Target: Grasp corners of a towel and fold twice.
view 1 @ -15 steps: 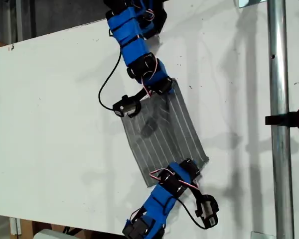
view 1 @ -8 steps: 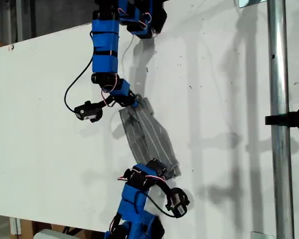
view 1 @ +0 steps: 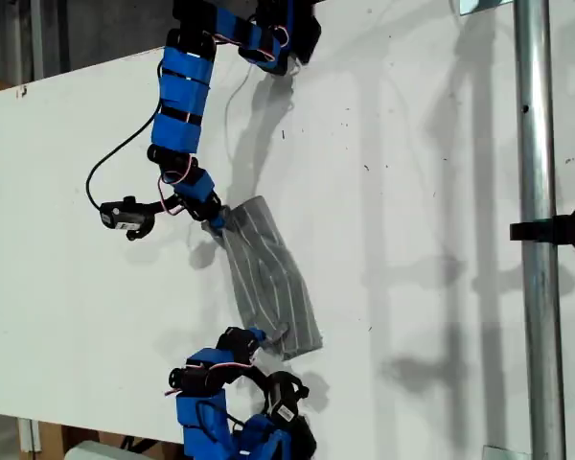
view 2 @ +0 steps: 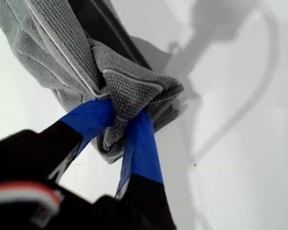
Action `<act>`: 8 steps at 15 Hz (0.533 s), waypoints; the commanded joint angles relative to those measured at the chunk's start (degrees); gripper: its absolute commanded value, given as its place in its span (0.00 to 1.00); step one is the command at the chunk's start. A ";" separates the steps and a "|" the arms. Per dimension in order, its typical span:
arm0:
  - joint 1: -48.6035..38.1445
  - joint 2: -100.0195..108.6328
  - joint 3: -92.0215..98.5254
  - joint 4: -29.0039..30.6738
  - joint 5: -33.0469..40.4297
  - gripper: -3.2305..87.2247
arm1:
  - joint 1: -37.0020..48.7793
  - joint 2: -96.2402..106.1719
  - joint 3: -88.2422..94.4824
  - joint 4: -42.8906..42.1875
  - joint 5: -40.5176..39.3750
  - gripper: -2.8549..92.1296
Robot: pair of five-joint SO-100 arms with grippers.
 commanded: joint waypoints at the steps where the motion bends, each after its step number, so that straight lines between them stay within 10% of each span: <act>1: -0.88 4.83 1.93 -0.44 -1.32 0.00 | 0.00 1.76 -4.22 -0.53 -0.70 0.03; 8: 12.04 15.64 20.92 -18.98 -14.77 0.00 | -6.24 -5.19 4.13 3.69 4.83 0.03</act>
